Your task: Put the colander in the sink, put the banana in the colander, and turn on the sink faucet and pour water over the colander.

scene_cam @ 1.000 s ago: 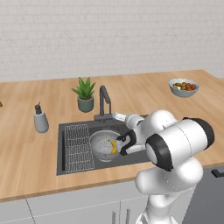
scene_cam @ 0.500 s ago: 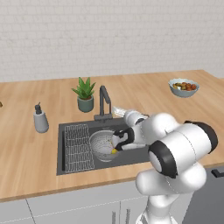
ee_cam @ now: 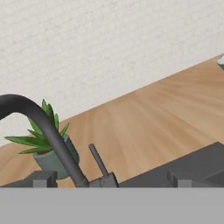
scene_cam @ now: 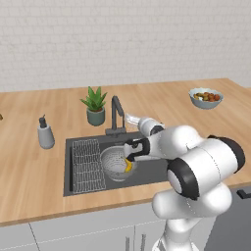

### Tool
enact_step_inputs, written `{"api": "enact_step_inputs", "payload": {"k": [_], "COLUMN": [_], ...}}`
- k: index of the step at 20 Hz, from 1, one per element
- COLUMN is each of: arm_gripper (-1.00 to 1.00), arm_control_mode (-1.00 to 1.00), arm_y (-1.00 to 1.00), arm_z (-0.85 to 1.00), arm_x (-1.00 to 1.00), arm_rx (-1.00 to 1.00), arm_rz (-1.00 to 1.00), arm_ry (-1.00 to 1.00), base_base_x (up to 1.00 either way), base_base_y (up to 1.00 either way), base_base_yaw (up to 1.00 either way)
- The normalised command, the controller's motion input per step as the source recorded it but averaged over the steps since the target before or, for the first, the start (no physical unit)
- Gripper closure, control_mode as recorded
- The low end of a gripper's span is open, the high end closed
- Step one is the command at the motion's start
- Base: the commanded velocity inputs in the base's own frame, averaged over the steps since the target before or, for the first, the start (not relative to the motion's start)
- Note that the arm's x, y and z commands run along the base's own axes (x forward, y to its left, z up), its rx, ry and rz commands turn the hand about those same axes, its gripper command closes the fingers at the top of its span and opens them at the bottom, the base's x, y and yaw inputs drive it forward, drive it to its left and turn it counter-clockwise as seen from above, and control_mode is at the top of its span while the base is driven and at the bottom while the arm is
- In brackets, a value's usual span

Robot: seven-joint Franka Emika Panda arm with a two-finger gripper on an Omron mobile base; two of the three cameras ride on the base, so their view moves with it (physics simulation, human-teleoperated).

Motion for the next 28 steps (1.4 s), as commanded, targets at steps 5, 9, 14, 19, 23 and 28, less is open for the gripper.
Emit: {"api": "enact_step_inputs", "payload": {"k": [5,9,14,19,23,28], "arm_gripper": [-1.00,-1.00,-1.00,-1.00,-1.00,-1.00], "arm_control_mode": [-1.00,-1.00,-1.00,-1.00,-1.00,-1.00], "arm_y": [0.00,-0.01,-0.11,-0.12,-0.01,0.00], "arm_z": [0.00,-0.06,-0.23,-0.36,-0.36,-0.11], "arm_x": [0.12,0.07,0.00,0.00,0.00,0.00], "arm_rx": [0.00,-0.03,-0.10,-0.16,-0.18,-0.10], "arm_rz": [0.00,0.00,0.00,0.00,0.00,0.02], "arm_ry": [0.01,-0.02,-0.09,-0.11,-0.09,-0.04], "base_base_x": [0.00,0.00,0.00,0.00,0.00,0.00], "base_base_y": [0.00,0.00,0.00,0.00,0.00,0.00], "base_base_yaw": [0.00,0.00,0.00,0.00,0.00,0.00]}}
